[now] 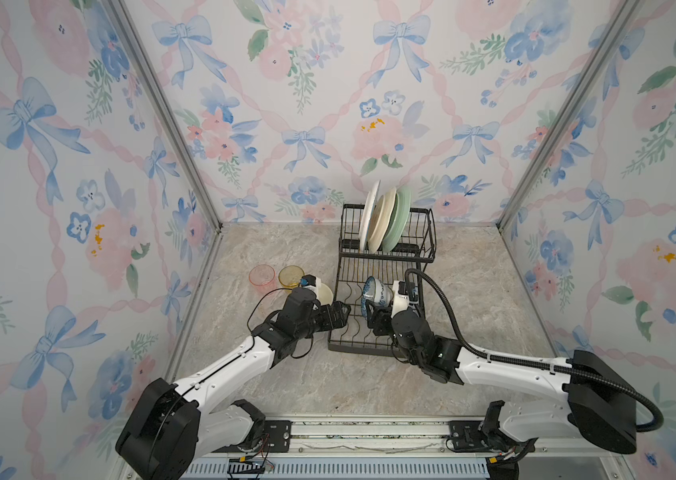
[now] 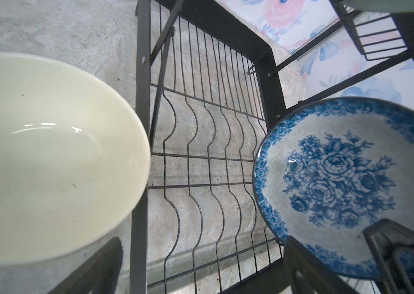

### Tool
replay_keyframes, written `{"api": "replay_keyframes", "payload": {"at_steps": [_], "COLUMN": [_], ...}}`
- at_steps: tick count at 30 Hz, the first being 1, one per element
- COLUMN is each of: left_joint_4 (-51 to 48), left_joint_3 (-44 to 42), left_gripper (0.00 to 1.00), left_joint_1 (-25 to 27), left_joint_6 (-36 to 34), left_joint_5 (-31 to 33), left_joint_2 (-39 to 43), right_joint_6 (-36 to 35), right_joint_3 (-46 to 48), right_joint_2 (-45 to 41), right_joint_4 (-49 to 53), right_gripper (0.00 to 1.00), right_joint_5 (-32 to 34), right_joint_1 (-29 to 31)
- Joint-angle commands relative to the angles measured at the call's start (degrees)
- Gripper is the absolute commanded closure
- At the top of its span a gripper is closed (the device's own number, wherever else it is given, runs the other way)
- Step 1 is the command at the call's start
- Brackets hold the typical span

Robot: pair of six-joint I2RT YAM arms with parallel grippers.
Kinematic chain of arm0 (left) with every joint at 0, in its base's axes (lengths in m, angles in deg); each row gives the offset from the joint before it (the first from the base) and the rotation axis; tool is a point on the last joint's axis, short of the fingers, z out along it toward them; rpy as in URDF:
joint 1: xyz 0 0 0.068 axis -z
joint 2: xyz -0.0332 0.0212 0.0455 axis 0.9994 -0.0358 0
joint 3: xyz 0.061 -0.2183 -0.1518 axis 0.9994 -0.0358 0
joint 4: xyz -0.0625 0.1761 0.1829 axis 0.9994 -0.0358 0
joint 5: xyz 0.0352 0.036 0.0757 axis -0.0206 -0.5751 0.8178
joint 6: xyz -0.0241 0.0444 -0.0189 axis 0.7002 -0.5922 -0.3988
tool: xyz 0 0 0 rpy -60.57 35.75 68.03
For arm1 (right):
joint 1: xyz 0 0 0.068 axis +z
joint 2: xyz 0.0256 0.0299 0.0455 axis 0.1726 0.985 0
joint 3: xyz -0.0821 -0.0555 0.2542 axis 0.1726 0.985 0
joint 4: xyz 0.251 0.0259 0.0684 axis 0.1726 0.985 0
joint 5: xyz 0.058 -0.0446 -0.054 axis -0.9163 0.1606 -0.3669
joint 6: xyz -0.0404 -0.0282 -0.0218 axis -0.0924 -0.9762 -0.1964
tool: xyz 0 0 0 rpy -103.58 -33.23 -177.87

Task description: Unload the mixed dishes from the dish rack

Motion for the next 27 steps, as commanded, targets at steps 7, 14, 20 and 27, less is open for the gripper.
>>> {"api": "replay_keyframes", "payload": {"at_steps": [7,14,20,27], "left_joint_4": [-0.9,-1.0,-1.4,-3.4], "left_joint_3": [3.3,5.8,8.9,12.5], "left_gripper": [0.02,0.02,0.04,0.06], "left_joint_1": [2.1,2.9,3.0,3.0], "left_joint_6": [1.2,1.0,0.6,-0.9], "left_joint_5": [-1.7,-1.2,-0.8,2.3], "left_joint_2": [-2.1,-5.3,-8.4,-13.0], "right_joint_6": [3.8,5.1,5.8,10.4], "right_joint_3": [2.3,3.5,5.2,4.4], "right_joint_2": [-4.5,-5.7,-7.2,-7.4], "right_joint_4": [-8.6,-12.2,-14.0,-4.4], "right_gripper": [0.46,0.45,0.45,0.45], "right_joint_5": [-4.3,-5.3,-4.8,-0.7], "right_joint_1": [1.1,2.0,2.3,0.6]}}
